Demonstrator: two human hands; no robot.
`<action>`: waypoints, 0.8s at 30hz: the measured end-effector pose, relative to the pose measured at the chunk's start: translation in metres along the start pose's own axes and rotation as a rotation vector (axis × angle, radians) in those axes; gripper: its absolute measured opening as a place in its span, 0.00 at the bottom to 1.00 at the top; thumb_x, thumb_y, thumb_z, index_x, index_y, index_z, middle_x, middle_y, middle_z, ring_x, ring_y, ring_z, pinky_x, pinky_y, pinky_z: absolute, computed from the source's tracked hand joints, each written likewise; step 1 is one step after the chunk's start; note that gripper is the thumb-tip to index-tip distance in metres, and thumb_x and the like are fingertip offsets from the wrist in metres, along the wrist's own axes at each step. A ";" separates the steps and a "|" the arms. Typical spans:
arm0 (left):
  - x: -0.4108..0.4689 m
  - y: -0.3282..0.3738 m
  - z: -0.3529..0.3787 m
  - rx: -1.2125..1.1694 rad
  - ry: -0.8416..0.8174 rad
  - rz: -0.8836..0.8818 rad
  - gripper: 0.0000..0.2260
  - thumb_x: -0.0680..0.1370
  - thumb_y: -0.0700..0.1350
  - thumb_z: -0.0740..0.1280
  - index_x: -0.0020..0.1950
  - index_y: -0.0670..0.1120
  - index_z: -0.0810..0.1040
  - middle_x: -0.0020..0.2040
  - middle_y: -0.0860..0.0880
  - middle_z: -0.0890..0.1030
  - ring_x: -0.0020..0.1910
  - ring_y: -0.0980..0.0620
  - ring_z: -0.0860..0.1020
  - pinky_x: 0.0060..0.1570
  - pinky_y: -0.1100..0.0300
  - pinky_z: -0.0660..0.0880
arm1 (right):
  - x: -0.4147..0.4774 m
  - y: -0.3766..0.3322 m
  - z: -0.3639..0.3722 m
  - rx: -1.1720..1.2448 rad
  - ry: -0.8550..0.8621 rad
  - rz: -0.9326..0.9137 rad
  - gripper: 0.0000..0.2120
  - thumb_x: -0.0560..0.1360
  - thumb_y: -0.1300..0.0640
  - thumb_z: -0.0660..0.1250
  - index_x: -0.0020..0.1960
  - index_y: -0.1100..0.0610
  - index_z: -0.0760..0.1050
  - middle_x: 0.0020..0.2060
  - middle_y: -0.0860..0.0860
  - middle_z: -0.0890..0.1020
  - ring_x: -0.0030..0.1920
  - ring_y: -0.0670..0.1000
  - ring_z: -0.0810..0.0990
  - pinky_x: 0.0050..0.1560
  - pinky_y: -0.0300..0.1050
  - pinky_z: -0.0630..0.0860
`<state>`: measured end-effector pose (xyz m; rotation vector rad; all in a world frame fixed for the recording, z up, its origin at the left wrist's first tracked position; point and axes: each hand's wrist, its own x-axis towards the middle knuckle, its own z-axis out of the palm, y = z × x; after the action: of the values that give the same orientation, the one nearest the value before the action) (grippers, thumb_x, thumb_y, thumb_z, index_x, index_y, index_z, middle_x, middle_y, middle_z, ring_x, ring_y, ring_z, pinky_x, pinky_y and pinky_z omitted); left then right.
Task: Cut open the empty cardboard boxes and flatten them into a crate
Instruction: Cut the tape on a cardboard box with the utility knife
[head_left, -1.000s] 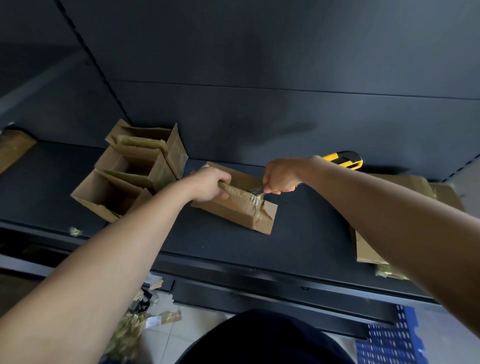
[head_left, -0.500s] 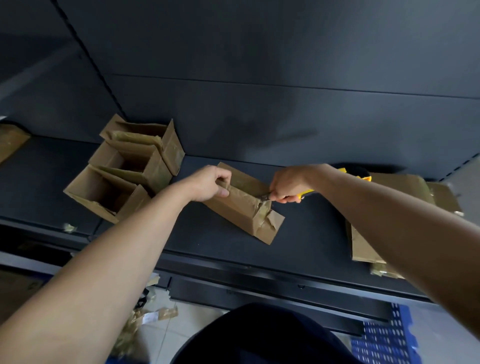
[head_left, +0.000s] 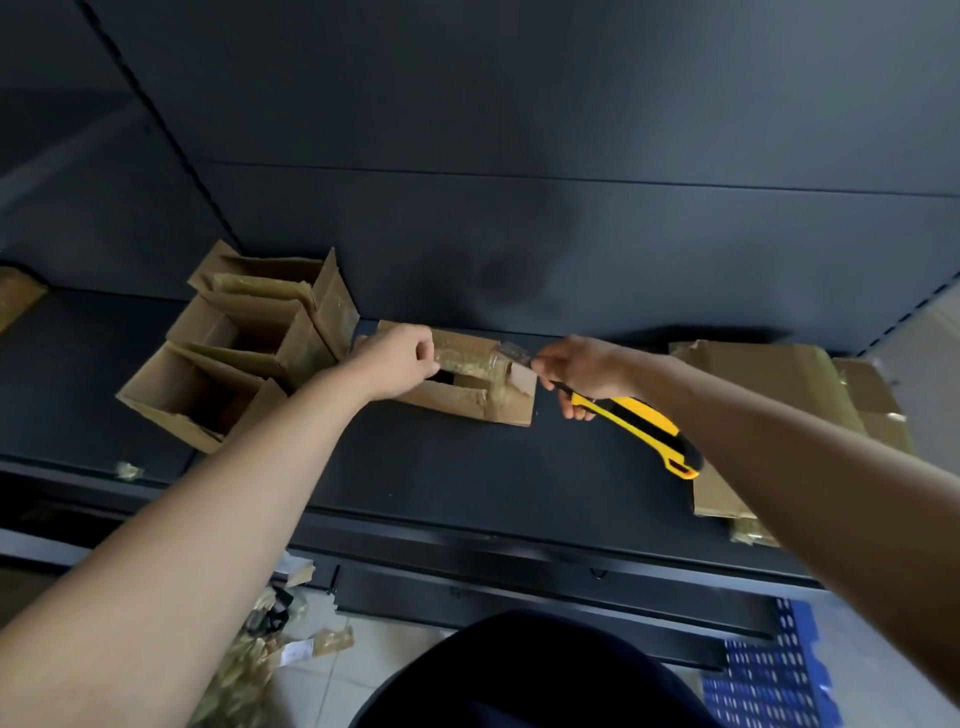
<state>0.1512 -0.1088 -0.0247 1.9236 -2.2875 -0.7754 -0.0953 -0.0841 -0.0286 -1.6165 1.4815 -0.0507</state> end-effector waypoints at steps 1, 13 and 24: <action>0.000 0.000 -0.001 0.044 0.012 0.017 0.09 0.74 0.50 0.69 0.44 0.50 0.70 0.42 0.48 0.77 0.44 0.45 0.77 0.49 0.47 0.76 | 0.001 0.001 0.004 -0.024 0.030 -0.016 0.15 0.82 0.51 0.51 0.40 0.55 0.69 0.28 0.57 0.77 0.23 0.50 0.74 0.26 0.41 0.74; 0.012 0.016 -0.002 0.545 0.121 0.183 0.21 0.74 0.50 0.67 0.66 0.47 0.74 0.59 0.46 0.75 0.60 0.43 0.71 0.60 0.48 0.67 | -0.010 -0.011 0.025 -0.297 0.017 0.089 0.17 0.79 0.49 0.50 0.51 0.58 0.74 0.44 0.53 0.78 0.49 0.56 0.76 0.53 0.51 0.73; 0.009 0.032 -0.004 0.506 0.086 0.149 0.09 0.75 0.48 0.67 0.48 0.43 0.77 0.49 0.43 0.79 0.49 0.41 0.76 0.44 0.53 0.71 | 0.001 -0.021 0.031 -0.161 0.224 0.178 0.13 0.78 0.52 0.60 0.38 0.59 0.69 0.30 0.51 0.72 0.30 0.49 0.69 0.27 0.42 0.63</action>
<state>0.1212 -0.1158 -0.0106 1.8667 -2.7218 -0.0943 -0.0614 -0.0699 -0.0343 -1.6406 1.8377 -0.0129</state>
